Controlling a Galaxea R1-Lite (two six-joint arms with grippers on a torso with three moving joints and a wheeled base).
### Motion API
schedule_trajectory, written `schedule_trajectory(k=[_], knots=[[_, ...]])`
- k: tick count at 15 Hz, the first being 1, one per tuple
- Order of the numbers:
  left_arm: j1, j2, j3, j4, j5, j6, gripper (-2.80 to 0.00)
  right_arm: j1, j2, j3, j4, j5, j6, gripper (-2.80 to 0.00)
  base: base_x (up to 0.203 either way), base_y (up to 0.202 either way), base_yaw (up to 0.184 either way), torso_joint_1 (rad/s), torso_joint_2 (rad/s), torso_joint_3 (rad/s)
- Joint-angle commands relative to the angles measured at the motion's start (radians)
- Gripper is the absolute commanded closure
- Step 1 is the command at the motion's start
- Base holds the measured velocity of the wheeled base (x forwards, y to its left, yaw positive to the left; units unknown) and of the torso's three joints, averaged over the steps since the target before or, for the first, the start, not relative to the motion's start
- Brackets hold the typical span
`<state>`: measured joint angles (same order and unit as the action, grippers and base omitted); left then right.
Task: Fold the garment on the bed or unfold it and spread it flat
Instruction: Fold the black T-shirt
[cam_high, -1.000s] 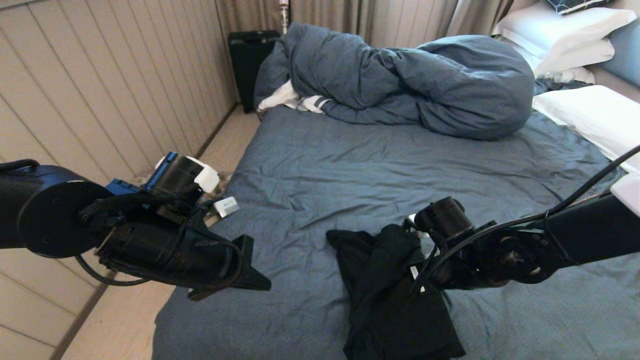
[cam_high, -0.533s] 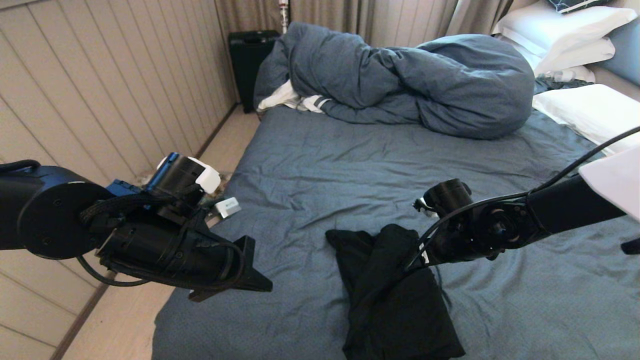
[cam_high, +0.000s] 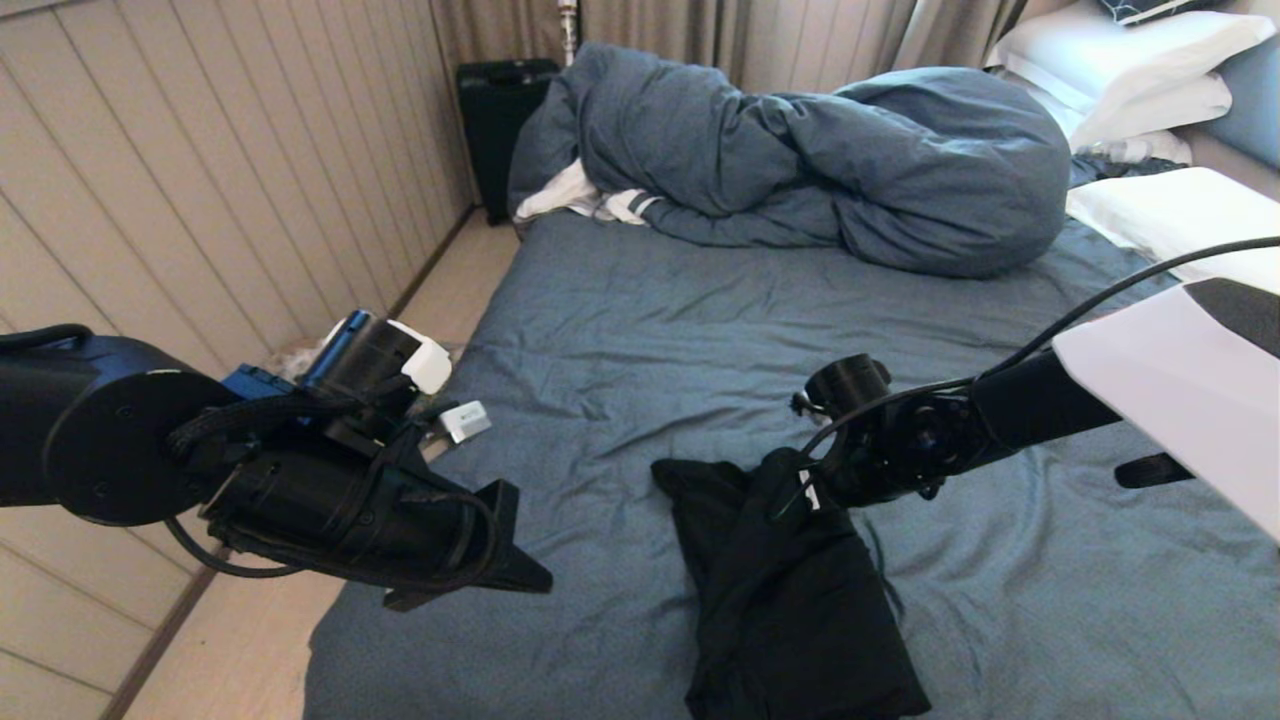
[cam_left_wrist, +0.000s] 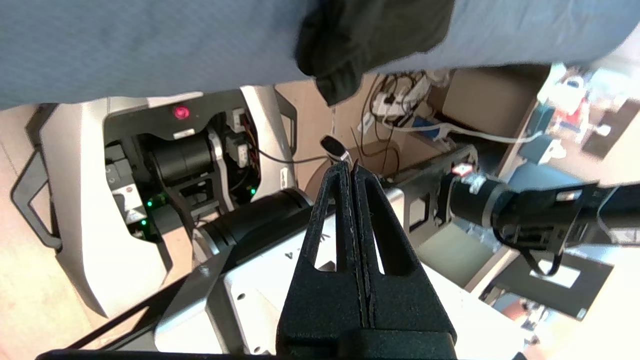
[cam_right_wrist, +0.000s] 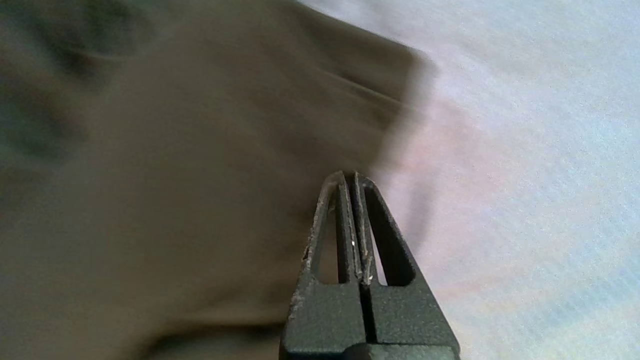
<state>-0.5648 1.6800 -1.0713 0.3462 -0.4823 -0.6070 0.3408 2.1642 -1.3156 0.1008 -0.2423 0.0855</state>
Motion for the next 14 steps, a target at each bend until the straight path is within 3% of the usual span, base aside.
schedule_trajectory(k=[1, 8, 10, 14], knots=[[-0.003, -0.002, 0.001, 0.002, -0.002, -0.004, 0.0, 0.015, 0.041, -0.03, 0.011, -0.003, 0.003, 0.0, 0.0, 0.0, 0.0, 0.0, 0.0, 0.0], [-0.003, -0.002, 0.001, 0.002, -0.002, -0.004, 0.0, 0.145, 0.142, -0.263, 0.031, -0.056, 0.005, 0.0, 0.0, 0.0, 0.0, 0.0, 0.0, 0.0], [-0.003, -0.002, 0.001, 0.002, -0.002, -0.004, 0.0, 0.15, 0.146, -0.269, 0.031, -0.058, 0.005, 0.0, 0.0, 0.0, 0.0, 0.0, 0.0, 0.0], [-0.004, -0.002, 0.002, 0.002, -0.002, -0.004, 0.0, 0.225, 0.223, -0.402, 0.112, -0.068, 0.007, 0.0, 0.0, 0.0, 0.0, 0.0, 0.0, 0.0]])
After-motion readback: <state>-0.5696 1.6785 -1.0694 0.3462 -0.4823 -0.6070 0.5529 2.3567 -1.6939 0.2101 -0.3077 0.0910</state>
